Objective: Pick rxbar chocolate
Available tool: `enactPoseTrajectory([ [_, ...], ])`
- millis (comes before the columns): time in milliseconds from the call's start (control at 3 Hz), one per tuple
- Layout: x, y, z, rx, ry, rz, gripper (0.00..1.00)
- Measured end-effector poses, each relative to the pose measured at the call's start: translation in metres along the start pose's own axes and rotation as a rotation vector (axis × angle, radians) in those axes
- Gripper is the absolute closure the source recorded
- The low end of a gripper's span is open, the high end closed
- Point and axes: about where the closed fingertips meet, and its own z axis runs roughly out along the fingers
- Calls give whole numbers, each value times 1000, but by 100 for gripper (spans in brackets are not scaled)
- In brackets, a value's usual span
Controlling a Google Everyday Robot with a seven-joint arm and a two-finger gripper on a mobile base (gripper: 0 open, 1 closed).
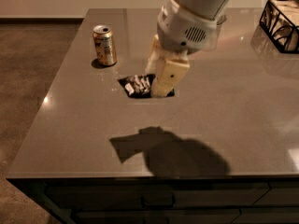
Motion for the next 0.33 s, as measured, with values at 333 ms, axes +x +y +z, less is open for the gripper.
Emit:
enactPoseTrajectory([
  [333,-5,-4,-5,28,-10,-5,100],
])
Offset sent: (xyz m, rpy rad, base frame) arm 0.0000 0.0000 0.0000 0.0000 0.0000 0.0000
